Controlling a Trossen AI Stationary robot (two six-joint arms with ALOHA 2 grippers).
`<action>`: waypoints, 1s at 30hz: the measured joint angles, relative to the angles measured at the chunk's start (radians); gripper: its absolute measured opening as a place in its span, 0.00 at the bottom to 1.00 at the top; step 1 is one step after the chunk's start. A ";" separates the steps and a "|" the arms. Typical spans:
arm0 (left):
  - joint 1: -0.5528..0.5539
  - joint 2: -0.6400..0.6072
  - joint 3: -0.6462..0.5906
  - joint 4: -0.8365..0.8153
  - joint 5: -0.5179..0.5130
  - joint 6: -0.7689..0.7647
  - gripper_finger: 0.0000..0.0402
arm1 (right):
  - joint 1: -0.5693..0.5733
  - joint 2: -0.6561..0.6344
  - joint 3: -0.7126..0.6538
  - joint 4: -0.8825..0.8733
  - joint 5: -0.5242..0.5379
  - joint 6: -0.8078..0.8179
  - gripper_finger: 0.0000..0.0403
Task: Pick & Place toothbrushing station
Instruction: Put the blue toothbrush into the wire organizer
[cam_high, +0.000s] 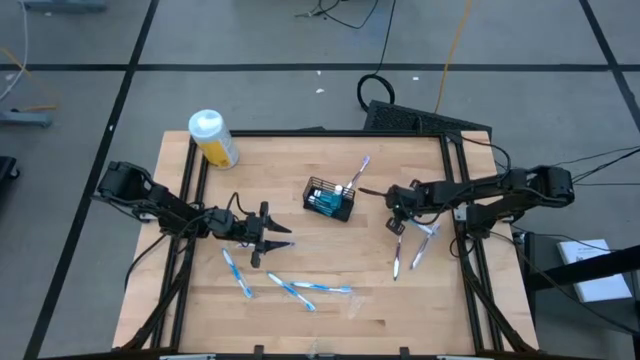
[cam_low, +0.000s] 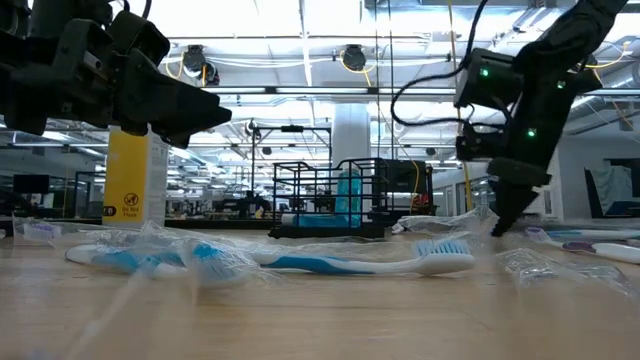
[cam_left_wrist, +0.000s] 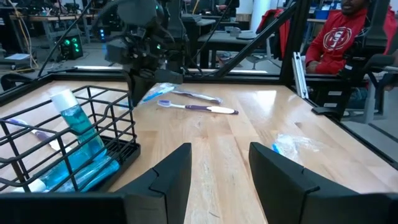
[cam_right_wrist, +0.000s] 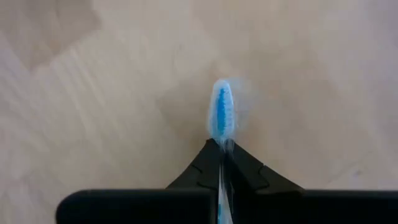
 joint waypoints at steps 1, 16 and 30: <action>0.000 0.000 0.000 0.000 0.000 0.000 0.42 | 0.000 0.000 0.011 0.005 0.015 -0.010 0.00; 0.007 0.000 0.000 -0.007 -0.012 0.030 0.42 | 0.051 -0.151 0.103 0.042 0.131 -0.081 0.01; 0.018 0.000 0.000 -0.007 -0.024 0.044 0.42 | 0.182 -0.316 0.104 0.143 0.302 -0.189 0.00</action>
